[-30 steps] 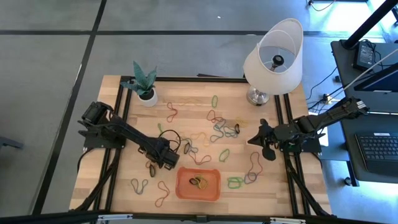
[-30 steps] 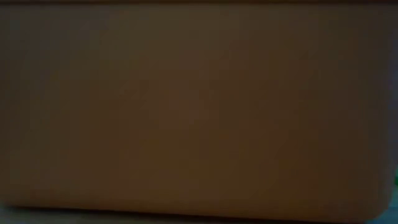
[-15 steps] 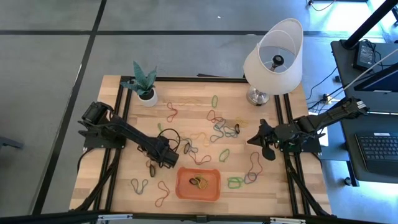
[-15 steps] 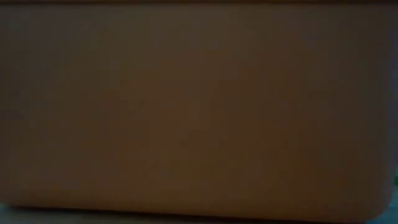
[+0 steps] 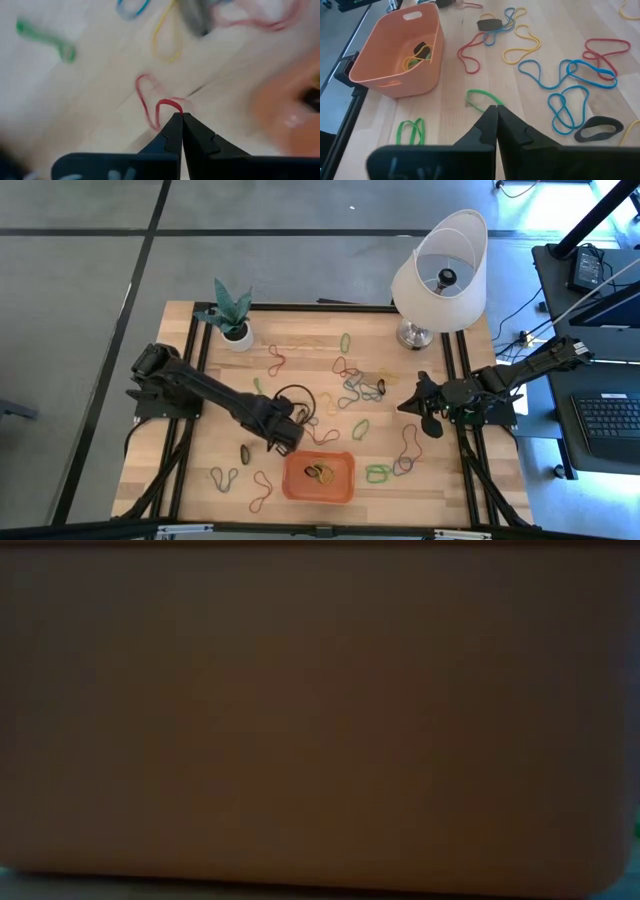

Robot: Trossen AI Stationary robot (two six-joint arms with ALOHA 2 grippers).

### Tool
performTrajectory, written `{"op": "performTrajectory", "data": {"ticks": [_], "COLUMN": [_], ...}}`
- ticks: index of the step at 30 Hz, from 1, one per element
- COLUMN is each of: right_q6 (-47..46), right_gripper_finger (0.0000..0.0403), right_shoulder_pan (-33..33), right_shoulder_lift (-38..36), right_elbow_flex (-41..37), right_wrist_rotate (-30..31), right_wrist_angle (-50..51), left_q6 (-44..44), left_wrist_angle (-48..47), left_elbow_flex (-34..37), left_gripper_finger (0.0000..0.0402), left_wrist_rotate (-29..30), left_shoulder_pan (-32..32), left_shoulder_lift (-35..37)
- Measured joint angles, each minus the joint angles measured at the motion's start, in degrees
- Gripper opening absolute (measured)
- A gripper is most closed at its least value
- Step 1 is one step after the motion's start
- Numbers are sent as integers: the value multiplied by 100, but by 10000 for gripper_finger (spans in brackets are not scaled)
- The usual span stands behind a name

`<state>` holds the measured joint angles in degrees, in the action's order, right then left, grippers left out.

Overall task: Pick and place rubber bands into bin
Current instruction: Put the red rubber band into the bin

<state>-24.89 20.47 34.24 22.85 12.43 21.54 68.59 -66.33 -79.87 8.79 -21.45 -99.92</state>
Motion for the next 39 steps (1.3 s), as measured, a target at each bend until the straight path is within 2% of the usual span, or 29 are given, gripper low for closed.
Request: {"op": "performTrajectory", "data": {"ticks": [8, 13, 22, 29, 39], "right_q6": [11, 11, 5, 54, 121], "right_gripper_finger": [10, 10, 10, 10, 10], "right_shoulder_pan": [0, 0, 1, 1, 2], "right_shoulder_lift": [11, 11, 15, 15, 15], "right_elbow_flex": [0, 1, 2, 2, 2], "right_wrist_rotate": [0, 0, 1, 2, 4], "right_wrist_angle": [11, 20, 72, 79, 79], "left_q6": [-1053, -1777, -3010, -3343, -3659], "left_wrist_angle": [-20, 305, 790, 775, 183], "left_elbow_flex": [-1096, -1679, -2601, -3040, -3032], "left_gripper_finger": [2, 2, 2, 2, 2], "left_wrist_rotate": [409, 546, 646, 346, -778], "left_shoulder_pan": [2, -36, -479, -610, -541], "left_shoulder_lift": [2, 2, -360, -1022, -2017]}}
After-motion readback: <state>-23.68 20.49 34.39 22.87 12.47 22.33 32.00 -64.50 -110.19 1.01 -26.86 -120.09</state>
